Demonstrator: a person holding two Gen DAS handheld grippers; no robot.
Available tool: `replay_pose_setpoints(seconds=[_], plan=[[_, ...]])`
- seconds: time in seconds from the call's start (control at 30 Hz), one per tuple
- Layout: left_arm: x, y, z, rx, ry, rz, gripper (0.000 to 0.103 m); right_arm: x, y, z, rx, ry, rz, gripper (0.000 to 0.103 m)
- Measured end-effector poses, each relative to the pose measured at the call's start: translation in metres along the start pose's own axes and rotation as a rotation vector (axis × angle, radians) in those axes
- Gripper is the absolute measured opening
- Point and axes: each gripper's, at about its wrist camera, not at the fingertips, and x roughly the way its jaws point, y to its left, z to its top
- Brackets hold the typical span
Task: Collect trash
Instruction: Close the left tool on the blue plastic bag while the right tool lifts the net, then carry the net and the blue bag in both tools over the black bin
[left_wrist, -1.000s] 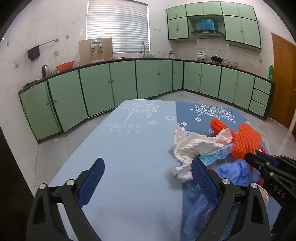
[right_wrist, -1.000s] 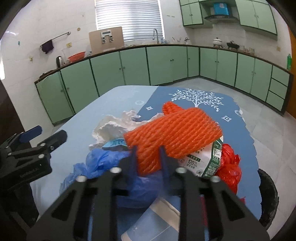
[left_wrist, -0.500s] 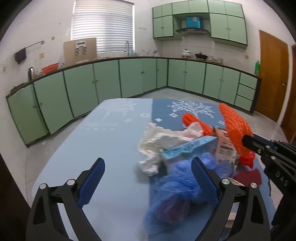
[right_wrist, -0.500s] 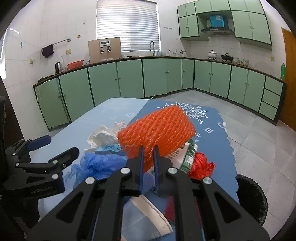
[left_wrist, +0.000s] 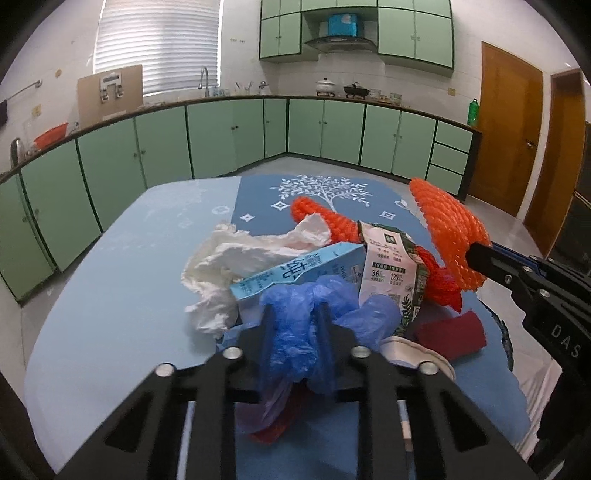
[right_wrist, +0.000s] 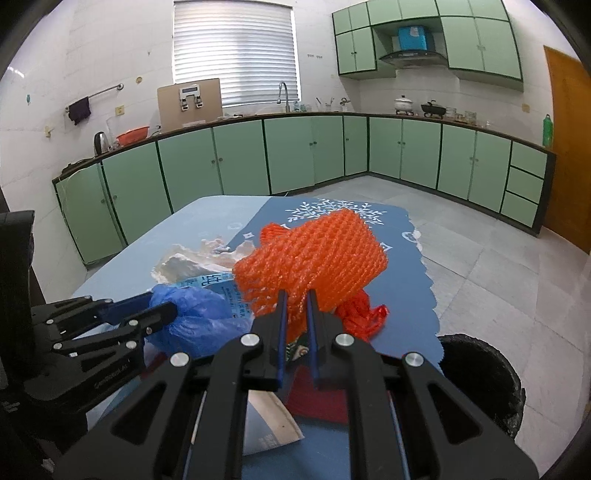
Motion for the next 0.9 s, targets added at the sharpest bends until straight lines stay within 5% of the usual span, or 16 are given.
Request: replay_pose_setpoints(seconds=[0.57, 0.9], plan=[[-0.058, 0.027, 0.056, -0.125, -0.103, -0.131, 0.011, -0.053, -0.024, 0.025, 0.035, -0.085, -0.058, 0.009], [-0.062, 0.004, 0.058, -0.045, -0.129, -0.067, 0.011, -0.067, -0.040, 0.014, 0.058, -0.088, -0.088, 0.009]])
